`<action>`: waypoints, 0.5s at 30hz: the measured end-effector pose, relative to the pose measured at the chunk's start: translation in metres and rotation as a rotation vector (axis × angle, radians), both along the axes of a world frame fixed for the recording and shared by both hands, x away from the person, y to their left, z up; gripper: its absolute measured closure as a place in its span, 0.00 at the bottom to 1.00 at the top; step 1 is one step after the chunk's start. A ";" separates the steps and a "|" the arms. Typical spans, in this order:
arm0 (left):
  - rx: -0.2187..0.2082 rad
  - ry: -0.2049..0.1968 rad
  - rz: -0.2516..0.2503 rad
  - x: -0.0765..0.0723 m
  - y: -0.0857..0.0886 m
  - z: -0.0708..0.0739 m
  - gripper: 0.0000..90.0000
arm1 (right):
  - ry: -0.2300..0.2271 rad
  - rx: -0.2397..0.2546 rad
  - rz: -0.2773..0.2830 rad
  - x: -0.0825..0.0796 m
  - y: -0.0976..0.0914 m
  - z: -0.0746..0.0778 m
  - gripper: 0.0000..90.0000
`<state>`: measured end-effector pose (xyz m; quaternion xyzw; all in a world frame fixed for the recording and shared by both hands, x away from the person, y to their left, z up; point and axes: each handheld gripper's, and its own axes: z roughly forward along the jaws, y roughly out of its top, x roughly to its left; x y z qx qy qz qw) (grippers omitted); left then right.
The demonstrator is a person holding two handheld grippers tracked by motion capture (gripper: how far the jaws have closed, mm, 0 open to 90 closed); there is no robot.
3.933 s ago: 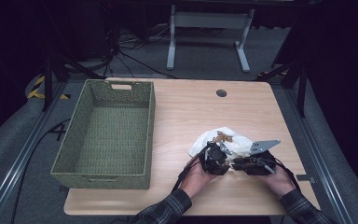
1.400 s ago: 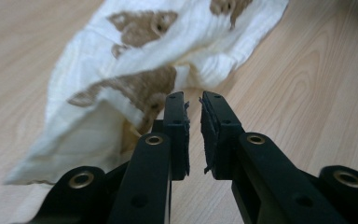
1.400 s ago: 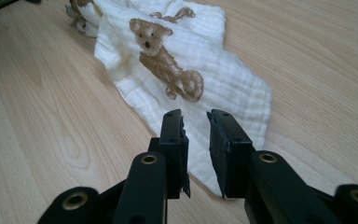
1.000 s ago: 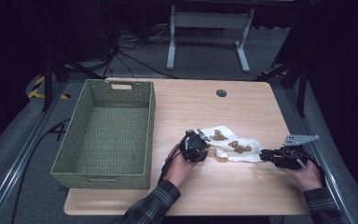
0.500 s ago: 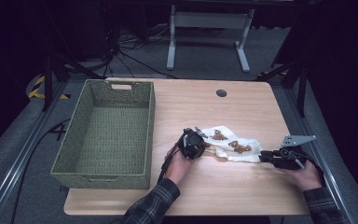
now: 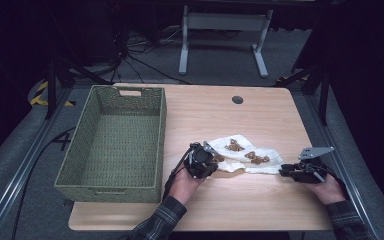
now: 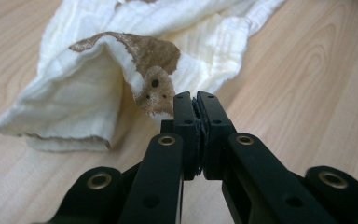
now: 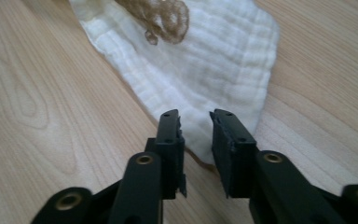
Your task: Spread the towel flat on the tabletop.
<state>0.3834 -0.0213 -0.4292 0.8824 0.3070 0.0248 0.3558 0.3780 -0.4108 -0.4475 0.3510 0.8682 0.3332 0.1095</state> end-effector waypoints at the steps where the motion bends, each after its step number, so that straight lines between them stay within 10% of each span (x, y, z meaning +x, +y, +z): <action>1: 0.001 0.004 -0.003 -0.001 0.001 0.000 0.97 | 0.000 -0.005 -0.005 0.000 0.000 0.000 0.91; 15: -0.013 0.015 0.009 -0.036 0.018 0.005 0.97 | 0.000 0.031 0.023 -0.031 -0.011 0.008 1.00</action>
